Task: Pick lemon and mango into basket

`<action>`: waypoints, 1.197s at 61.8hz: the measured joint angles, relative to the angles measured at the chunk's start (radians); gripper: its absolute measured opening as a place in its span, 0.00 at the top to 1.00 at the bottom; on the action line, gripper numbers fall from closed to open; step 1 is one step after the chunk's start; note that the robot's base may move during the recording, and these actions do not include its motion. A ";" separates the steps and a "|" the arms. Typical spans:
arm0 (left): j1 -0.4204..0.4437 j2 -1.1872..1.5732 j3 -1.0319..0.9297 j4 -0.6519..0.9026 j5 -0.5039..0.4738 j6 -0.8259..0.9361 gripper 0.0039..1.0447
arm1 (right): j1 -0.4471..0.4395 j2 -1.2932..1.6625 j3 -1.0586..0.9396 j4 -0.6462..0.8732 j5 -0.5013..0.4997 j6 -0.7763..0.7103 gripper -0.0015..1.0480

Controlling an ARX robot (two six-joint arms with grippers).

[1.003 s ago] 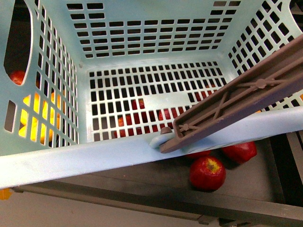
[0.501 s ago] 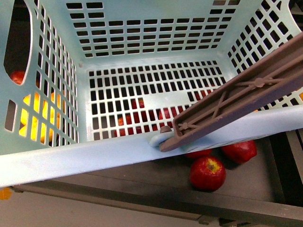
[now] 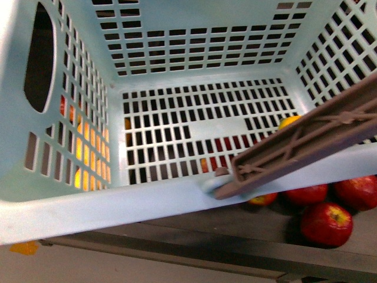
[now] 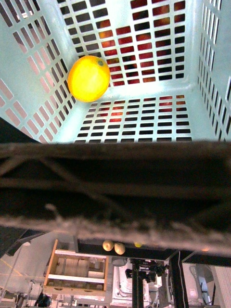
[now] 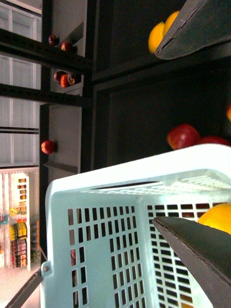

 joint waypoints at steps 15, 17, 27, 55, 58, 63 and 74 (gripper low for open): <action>0.008 0.000 0.000 -0.001 -0.013 0.005 0.96 | 0.001 -0.001 -0.003 0.000 -0.002 0.000 0.08; 0.008 0.000 0.000 -0.001 -0.012 0.007 0.96 | 0.001 -0.002 -0.003 0.000 -0.002 0.000 0.08; 0.007 0.000 0.000 -0.001 -0.005 0.003 0.96 | 0.001 -0.002 -0.003 0.000 -0.002 0.000 0.08; 0.008 0.000 0.000 -0.001 -0.008 0.005 0.96 | 0.001 -0.001 -0.004 0.000 -0.002 0.000 0.08; 0.008 0.000 0.000 -0.001 -0.009 0.006 0.96 | 0.001 -0.001 -0.005 0.000 -0.002 0.000 0.08; 0.007 0.000 0.000 -0.001 -0.009 0.006 0.96 | 0.001 -0.001 -0.005 0.000 -0.002 0.000 0.08; 0.007 0.000 0.000 -0.001 -0.008 0.005 0.96 | 0.002 -0.001 -0.005 0.000 -0.002 0.000 0.08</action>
